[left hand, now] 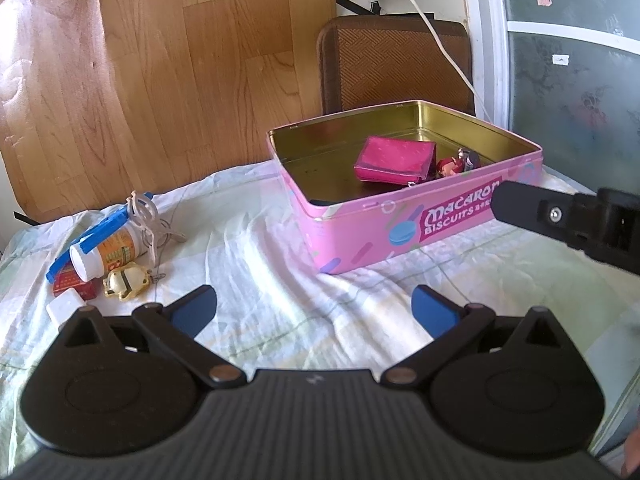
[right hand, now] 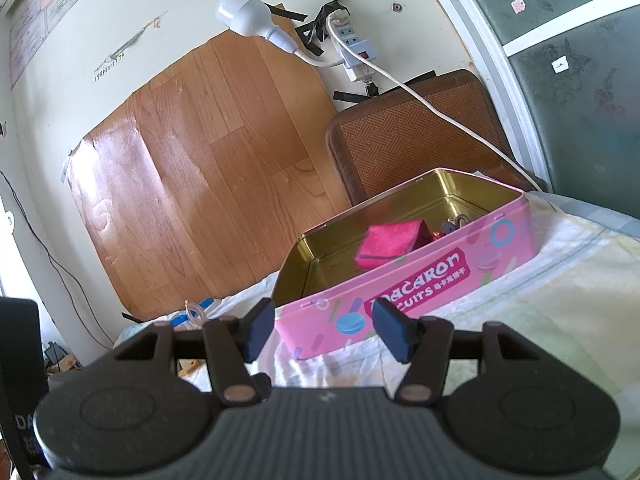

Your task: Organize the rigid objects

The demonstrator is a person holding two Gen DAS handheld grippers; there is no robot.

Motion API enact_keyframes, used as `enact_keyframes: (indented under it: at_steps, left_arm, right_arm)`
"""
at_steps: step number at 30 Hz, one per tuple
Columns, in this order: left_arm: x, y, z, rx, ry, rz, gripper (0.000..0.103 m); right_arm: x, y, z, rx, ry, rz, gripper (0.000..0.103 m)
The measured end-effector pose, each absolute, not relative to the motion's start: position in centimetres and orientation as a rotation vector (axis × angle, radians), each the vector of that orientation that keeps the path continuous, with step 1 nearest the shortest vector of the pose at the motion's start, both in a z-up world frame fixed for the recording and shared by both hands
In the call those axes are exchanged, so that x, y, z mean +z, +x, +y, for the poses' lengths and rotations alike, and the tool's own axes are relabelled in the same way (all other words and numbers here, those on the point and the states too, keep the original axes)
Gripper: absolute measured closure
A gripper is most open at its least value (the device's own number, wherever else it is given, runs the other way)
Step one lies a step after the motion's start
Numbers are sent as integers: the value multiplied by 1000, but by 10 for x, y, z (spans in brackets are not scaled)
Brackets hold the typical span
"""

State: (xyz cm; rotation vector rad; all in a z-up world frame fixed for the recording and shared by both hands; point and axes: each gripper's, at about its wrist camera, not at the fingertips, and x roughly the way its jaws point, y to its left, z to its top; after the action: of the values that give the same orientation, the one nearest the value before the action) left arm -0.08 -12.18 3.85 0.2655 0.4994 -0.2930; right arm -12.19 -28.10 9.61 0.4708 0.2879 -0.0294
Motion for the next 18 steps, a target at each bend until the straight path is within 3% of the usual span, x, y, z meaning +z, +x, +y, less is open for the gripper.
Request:
enact_keyframes:
  at_steps: [18]
  left_arm:
    - [37,-1,-122,-299,261,504,0]
  right_arm:
    - [94,-120,-279,-30,470,293,47]
